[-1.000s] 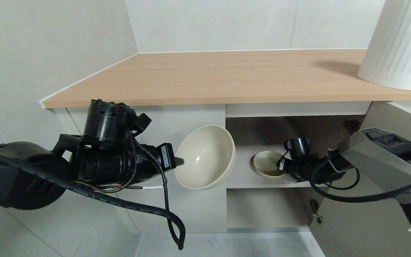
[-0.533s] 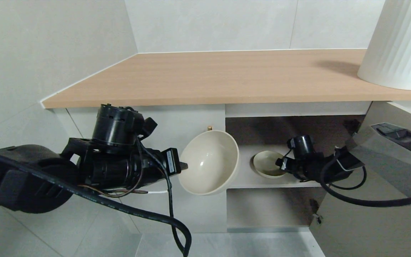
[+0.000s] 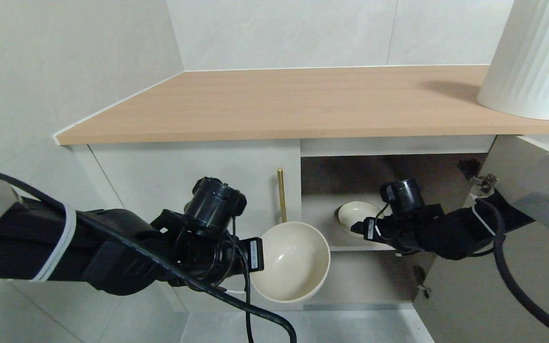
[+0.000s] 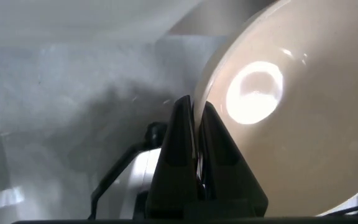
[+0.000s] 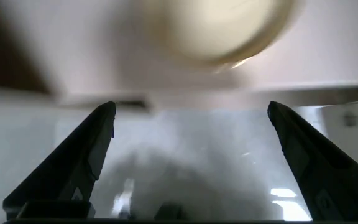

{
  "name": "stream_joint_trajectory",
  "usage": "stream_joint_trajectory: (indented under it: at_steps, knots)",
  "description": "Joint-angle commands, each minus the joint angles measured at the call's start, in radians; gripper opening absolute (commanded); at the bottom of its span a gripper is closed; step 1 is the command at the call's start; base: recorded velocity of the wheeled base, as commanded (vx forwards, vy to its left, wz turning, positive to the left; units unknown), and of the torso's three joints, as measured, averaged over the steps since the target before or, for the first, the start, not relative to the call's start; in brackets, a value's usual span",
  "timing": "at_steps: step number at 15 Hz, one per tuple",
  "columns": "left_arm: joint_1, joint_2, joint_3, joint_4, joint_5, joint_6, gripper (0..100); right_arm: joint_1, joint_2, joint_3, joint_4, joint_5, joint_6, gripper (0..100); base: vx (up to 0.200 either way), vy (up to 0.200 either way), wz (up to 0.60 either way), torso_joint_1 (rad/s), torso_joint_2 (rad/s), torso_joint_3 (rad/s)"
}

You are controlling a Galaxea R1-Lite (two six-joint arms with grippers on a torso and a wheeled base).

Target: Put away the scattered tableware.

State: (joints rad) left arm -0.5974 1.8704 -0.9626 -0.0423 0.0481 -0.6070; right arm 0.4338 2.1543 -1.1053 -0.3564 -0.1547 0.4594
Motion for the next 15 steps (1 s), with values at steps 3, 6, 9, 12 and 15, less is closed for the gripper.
stream_joint_trajectory:
  at_steps: [3,6,9,12,15]
  knots:
    - [-0.033,0.088,-0.001,0.025,0.015,-0.002,0,0.086,-0.174,0.097,0.002,0.098,-0.008,100,0.0,0.0,0.0,0.0,0.0,0.0]
    - [-0.044,0.141,-0.001,0.024,0.033,-0.002,0,0.148,-0.232,0.117,0.059,0.104,-0.013,100,0.0,0.0,0.0,0.0,0.0,0.0]
    - [-0.056,0.188,-0.001,0.019,0.092,-0.002,0,0.189,-0.241,0.122,0.116,0.106,-0.03,100,0.0,0.0,0.0,0.0,0.0,0.0]
    - [-0.056,0.187,-0.002,0.016,0.095,0.0,0,0.23,-0.217,0.131,0.14,0.112,-0.061,100,0.0,0.0,0.0,0.0,0.0,0.0]
    - [-0.058,0.182,-0.007,0.015,0.101,0.0,0,0.26,-0.198,0.139,0.14,0.112,-0.064,100,0.0,0.0,0.0,0.0,0.0,0.0]
